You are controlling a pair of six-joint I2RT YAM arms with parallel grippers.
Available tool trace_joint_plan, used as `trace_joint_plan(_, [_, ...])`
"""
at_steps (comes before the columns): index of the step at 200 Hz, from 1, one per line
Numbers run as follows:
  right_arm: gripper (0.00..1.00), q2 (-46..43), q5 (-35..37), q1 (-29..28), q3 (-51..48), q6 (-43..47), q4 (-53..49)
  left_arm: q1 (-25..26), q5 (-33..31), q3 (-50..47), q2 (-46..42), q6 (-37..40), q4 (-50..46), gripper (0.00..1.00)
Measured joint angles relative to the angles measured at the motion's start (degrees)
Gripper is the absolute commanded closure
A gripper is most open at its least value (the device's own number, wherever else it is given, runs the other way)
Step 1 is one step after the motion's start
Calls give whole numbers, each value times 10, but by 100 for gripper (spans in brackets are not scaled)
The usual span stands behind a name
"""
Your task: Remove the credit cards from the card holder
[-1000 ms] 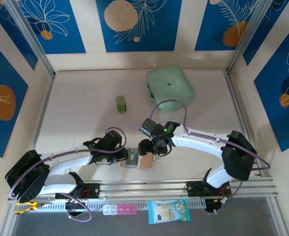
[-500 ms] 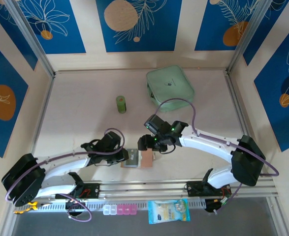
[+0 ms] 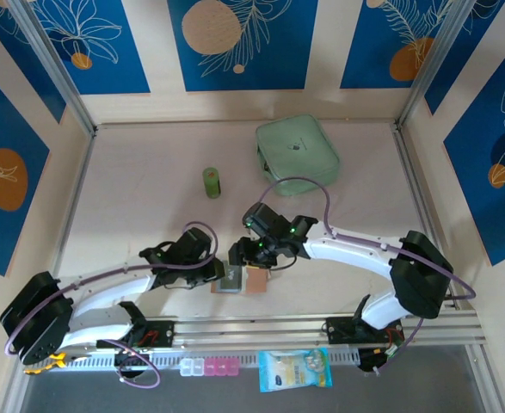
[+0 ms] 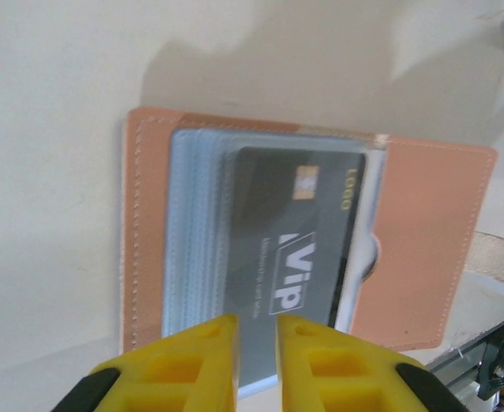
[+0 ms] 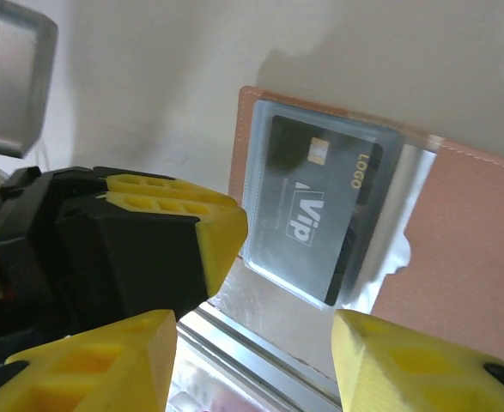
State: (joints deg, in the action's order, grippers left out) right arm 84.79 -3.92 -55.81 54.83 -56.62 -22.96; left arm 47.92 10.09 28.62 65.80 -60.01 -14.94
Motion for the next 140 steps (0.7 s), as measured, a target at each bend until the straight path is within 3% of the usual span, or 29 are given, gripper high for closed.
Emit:
trace_joint_plan(62, [57,10,-2,-9,-47,-28,73,0,3,19,77,26,4,79])
trace_joint_plan(140, [60,32,-1,-2,-84,-26,107,0,15,15,81,29,32,79])
